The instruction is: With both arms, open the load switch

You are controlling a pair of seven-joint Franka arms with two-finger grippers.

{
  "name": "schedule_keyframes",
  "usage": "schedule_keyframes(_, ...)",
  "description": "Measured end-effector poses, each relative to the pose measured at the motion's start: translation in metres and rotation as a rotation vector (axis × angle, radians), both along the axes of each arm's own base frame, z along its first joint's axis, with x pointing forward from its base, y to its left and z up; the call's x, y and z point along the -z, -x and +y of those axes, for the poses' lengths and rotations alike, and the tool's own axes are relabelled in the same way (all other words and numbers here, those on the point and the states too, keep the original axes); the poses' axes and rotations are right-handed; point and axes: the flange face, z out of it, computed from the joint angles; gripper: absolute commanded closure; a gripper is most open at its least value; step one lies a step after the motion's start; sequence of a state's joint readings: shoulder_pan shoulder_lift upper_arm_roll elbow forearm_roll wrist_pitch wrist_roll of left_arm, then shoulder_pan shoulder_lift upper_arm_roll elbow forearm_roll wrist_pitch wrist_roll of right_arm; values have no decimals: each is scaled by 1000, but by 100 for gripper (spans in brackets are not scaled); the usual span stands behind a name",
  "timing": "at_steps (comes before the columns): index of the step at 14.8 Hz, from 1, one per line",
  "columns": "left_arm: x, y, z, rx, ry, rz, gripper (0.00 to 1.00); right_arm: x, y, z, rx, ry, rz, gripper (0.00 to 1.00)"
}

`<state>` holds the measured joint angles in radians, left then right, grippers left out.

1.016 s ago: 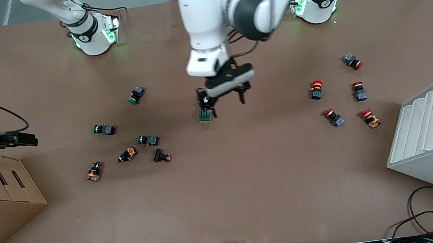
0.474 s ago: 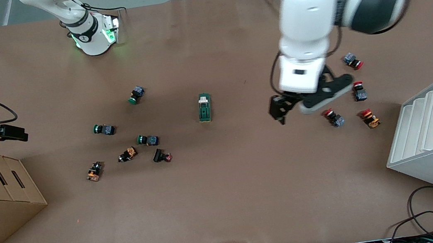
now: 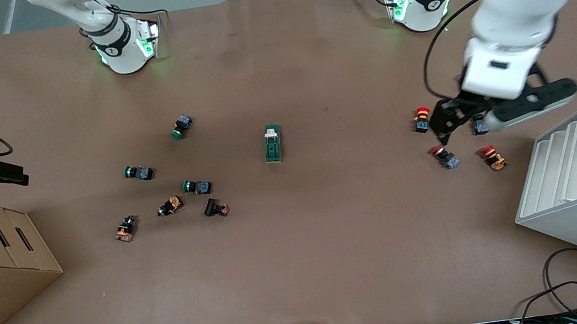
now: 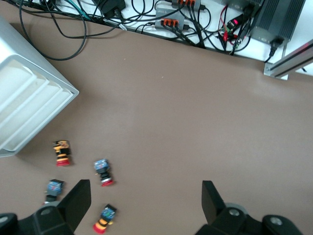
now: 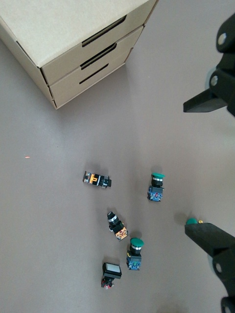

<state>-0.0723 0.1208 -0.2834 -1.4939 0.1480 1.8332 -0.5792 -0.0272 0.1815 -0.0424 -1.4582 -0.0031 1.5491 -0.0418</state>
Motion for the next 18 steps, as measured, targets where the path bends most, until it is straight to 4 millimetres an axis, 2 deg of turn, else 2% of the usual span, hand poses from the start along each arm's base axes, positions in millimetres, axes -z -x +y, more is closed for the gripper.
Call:
schedule_keyframes(2,-9,8,22,62,-30,41,0,-2,1,1,-5,-3,-4,0)
schedule_keyframes(5,-20,23,34,127,-58,84,0,-8,3,7,-15,-4,-14,0)
schedule_keyframes(6,-24,27,38,142,-40,96,0,-10,4,9,-18,-4,-17,0)
schedule_keyframes(8,-29,33,59,154,13,128,0,-13,4,12,-24,-4,-21,0)
schedule_keyframes(10,-29,41,85,175,27,169,0,-13,5,13,-25,-3,-22,0)
schedule_keyframes(14,-25,60,119,247,14,206,0,-13,5,10,-20,-2,-22,0)
schedule_keyframes(16,-25,66,130,256,14,213,0,-14,5,11,-21,-2,-23,0)
schedule_keyframes(18,-23,69,132,254,14,218,0,-15,7,11,-21,-3,-16,0)
